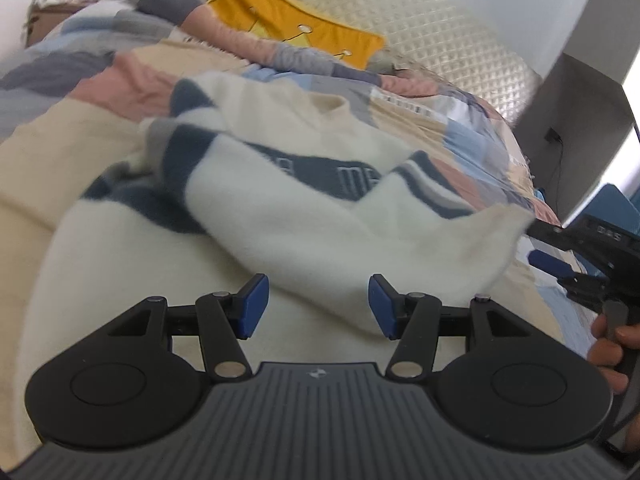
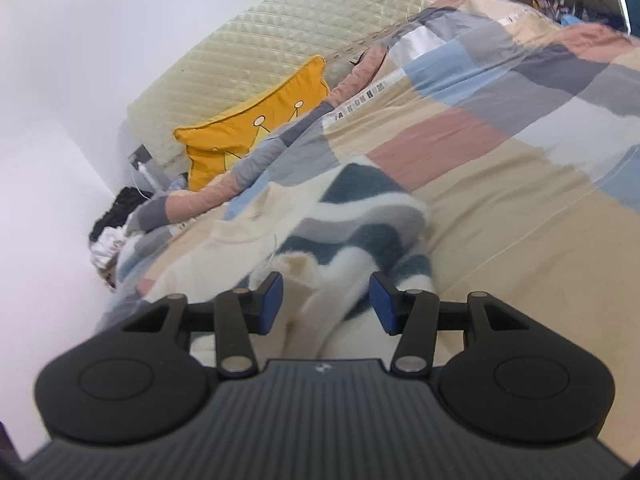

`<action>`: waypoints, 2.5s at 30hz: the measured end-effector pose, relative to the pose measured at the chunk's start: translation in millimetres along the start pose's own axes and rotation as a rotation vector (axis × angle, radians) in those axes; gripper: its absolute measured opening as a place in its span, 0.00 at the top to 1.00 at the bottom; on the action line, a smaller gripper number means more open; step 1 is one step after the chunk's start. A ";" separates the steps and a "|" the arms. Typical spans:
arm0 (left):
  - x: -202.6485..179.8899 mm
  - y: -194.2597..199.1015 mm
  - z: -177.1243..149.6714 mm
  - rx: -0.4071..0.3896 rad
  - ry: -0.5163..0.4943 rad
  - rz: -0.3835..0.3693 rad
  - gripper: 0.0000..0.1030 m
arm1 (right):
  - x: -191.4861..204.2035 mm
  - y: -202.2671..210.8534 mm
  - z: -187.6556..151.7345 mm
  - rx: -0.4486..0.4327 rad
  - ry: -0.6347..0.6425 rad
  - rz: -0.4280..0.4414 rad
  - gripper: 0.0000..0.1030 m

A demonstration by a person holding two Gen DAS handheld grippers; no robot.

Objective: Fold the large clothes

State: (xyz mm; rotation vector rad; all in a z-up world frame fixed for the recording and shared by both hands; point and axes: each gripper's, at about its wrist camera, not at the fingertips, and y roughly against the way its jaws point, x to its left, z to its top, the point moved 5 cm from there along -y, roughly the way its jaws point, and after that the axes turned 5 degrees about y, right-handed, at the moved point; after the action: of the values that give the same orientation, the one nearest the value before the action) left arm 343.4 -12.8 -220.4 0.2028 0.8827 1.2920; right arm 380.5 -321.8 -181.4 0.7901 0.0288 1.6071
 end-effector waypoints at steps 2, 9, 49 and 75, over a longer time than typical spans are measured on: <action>8.6 -4.3 1.1 0.011 0.037 -0.012 0.41 | -4.0 0.6 3.2 -0.009 -0.023 0.003 0.50; 12.1 -19.6 2.8 0.045 0.065 -0.024 0.41 | -14.3 -20.9 0.8 0.042 -0.090 0.040 0.50; 27.3 85.8 9.9 -0.170 0.137 -0.012 0.41 | 144.0 75.4 -37.7 -0.003 0.511 0.560 0.89; 52.6 98.8 7.7 -0.128 0.250 0.043 0.41 | 192.3 95.2 -163.1 0.542 0.740 0.760 0.39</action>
State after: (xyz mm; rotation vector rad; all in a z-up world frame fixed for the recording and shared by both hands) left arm 275.3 67.1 -180.8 -0.0422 1.0070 1.4294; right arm 220.3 -105.2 -173.5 0.5817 0.8043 2.6079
